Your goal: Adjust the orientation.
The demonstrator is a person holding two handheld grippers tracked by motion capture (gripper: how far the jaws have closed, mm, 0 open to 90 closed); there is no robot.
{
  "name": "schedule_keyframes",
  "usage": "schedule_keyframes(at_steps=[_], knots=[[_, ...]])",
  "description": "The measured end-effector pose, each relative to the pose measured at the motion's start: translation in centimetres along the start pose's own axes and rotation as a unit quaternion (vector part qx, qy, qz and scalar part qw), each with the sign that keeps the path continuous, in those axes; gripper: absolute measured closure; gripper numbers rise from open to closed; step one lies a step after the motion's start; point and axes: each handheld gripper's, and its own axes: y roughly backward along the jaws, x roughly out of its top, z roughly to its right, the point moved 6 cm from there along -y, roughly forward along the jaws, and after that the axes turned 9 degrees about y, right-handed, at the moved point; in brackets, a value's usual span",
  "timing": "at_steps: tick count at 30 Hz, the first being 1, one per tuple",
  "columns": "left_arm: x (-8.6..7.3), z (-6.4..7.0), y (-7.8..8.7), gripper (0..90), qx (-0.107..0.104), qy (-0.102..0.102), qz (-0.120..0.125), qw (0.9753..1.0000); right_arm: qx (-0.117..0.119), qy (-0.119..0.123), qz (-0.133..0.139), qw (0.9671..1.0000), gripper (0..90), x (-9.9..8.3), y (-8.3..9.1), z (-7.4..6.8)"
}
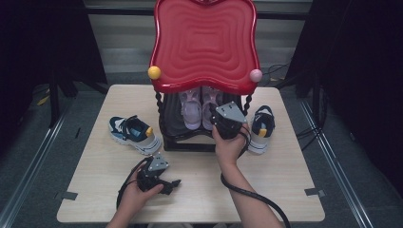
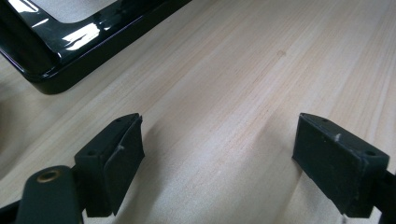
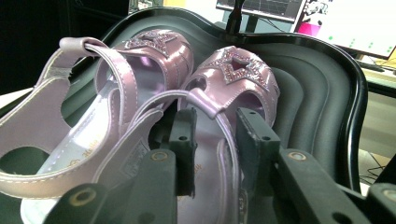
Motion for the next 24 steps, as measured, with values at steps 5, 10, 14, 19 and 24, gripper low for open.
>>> schedule_keyframes(at_steps=[5, 10, 14, 19, 24], knots=[[0.0, 0.0, 0.0, 15.6, 0.0, 0.0, 0.0, 1.0, 0.01, -0.005, 0.003, 0.9999, 61.4, 0.4, 0.5, -0.1], [0.0, 0.0, 0.0, 15.6, 0.0, -0.003, -0.002, 1.0, 0.021, -0.012, 0.01, 0.9996, 57.5, 0.9, 1.3, -0.1], [0.0, 0.0, 0.0, 15.6, 0.0, -0.003, -0.002, 1.0, 0.034, -0.011, 0.016, 0.9993, 54.3, 1.1, 2.0, -0.2], [0.0, 0.0, 0.0, 15.6, 0.001, -0.005, -0.002, 1.0, 0.055, -0.015, 0.015, 0.9983, 47.9, 1.0, 3.0, -0.2], [0.0, 0.0, 0.0, 15.6, 0.0, -0.001, 0.0, 1.0, 0.08, -0.019, 0.011, 0.9965, 41.9, 0.8, 4.0, -0.3]])
